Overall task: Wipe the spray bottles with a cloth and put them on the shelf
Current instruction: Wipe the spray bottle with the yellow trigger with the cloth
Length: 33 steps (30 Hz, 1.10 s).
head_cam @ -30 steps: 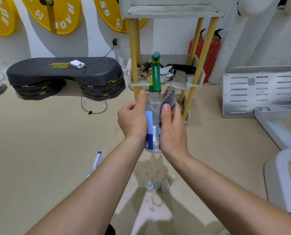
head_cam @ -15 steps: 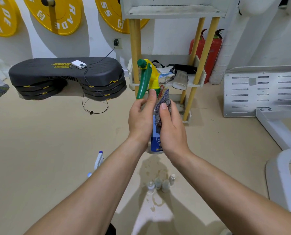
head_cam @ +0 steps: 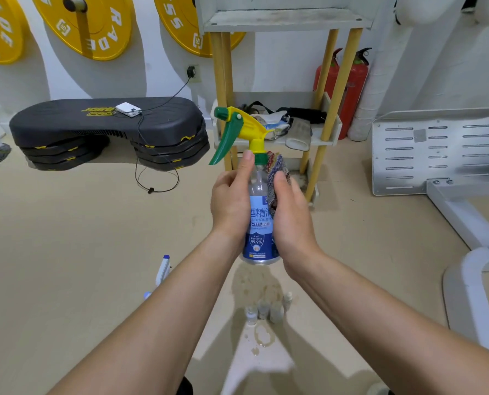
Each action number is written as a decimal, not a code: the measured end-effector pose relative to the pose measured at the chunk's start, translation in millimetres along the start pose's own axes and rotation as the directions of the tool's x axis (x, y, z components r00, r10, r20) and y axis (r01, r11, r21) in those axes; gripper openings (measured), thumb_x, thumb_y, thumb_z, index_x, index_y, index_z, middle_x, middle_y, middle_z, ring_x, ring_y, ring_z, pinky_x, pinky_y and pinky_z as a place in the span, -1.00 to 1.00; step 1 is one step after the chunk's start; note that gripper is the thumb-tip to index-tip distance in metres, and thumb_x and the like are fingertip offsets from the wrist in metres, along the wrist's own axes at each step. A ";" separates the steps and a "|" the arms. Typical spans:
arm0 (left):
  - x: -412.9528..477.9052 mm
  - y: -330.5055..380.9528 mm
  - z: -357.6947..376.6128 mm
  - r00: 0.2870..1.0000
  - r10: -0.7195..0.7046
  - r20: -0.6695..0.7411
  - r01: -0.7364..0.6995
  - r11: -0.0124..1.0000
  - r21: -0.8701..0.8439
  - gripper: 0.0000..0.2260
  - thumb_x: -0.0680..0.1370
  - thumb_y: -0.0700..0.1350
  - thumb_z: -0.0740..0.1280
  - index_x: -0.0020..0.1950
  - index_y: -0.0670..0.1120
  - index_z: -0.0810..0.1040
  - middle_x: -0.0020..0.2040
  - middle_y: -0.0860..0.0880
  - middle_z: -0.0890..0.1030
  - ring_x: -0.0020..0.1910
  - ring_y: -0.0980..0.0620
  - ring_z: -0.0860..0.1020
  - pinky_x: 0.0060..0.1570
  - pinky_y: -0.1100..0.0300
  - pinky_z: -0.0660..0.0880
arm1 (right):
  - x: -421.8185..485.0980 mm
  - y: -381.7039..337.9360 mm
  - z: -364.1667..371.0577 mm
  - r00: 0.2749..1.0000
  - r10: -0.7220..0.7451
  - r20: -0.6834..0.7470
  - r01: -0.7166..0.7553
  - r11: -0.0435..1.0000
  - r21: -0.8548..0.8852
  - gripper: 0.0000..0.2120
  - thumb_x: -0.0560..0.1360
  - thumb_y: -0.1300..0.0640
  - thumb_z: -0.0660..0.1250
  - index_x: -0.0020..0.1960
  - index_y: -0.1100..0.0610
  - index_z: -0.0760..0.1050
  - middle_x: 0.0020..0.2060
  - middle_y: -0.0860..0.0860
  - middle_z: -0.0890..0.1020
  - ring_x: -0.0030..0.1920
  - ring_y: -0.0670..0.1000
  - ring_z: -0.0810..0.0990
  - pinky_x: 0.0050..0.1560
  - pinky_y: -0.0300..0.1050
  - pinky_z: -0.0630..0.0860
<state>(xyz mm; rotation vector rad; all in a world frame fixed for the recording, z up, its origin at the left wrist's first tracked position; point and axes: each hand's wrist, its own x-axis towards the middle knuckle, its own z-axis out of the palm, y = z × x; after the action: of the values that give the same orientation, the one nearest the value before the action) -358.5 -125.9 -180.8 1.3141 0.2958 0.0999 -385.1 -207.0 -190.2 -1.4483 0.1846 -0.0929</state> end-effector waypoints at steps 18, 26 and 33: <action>-4.5 11.9 -3.0 0.998 -0.004 0.064 -0.007 0.987 0.162 -0.39 0.49 0.39 0.27 -0.08 -0.17 0.71 -0.11 -0.17 0.74 -0.07 -0.20 0.70 0.14 -0.09 0.59 | -5.8 11.1 3.3 0.990 -0.129 0.049 0.133 0.987 -0.092 -0.38 0.55 -0.31 0.08 0.56 -0.12 0.28 0.43 -0.13 0.48 0.43 -0.14 0.43 0.49 0.03 0.34; -11.4 12.8 -4.6 0.972 -0.137 0.191 0.154 0.985 -0.079 -0.58 0.60 0.21 0.30 0.12 -0.13 0.69 0.01 -0.19 0.73 -0.08 -0.18 0.68 0.10 -0.11 0.59 | 6.9 -7.5 -9.2 0.973 0.194 0.126 -0.219 0.949 0.227 -0.60 0.66 -0.18 0.16 0.14 0.04 0.67 0.06 0.06 0.74 0.12 0.12 0.71 0.33 0.22 0.52; 0.1 11.8 -13.1 0.993 -0.118 0.022 0.120 0.986 -0.118 -0.49 0.45 0.35 0.36 -0.18 -0.10 0.75 -0.04 -0.22 0.72 -0.03 -0.23 0.68 0.23 -0.24 0.55 | -7.6 4.3 0.8 0.955 -0.230 0.187 0.246 0.967 -0.069 -0.70 0.71 -0.03 0.10 0.39 -0.11 0.44 0.23 -0.20 0.64 0.29 -0.20 0.55 0.33 -0.12 0.47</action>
<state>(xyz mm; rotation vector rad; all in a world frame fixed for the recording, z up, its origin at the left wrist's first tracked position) -360.9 -110.6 -172.3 1.1752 0.3502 0.0066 -392.6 -204.4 -193.8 -1.5574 -0.1353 -0.1527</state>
